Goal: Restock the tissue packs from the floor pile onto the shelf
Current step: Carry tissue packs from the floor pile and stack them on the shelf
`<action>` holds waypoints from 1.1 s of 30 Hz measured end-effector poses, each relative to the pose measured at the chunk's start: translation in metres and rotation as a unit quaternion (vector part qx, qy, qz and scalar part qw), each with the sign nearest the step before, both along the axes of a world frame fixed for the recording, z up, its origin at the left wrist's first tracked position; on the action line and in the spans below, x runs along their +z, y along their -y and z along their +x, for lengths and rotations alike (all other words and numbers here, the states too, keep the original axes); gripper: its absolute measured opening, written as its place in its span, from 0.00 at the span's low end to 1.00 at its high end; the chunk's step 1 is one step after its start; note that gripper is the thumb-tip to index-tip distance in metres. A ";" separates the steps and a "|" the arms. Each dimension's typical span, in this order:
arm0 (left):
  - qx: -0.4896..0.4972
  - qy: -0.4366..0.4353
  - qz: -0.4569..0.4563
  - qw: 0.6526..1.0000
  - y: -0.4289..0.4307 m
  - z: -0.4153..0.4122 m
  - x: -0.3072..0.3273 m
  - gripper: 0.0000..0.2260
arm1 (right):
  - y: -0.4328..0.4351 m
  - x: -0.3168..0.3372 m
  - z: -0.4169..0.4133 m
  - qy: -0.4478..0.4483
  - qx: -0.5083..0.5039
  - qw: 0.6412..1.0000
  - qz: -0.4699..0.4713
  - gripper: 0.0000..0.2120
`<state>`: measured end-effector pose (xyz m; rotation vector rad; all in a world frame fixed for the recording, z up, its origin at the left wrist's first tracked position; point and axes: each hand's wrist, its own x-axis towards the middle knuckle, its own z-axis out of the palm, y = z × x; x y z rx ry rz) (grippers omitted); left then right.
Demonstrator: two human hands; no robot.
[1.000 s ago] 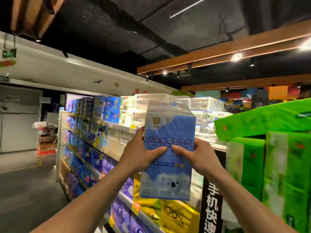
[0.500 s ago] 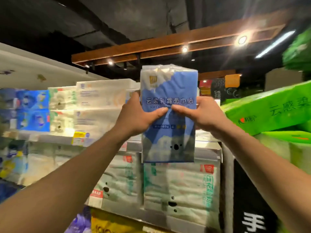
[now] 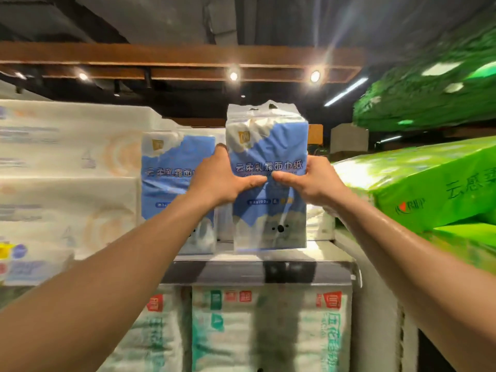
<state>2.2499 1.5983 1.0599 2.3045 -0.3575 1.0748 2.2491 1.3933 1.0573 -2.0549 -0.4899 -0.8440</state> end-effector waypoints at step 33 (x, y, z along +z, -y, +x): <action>-0.010 0.102 0.181 0.978 0.023 -0.066 -0.057 0.48 | -0.001 -0.057 -0.101 -0.070 -0.141 0.982 -0.107 0.38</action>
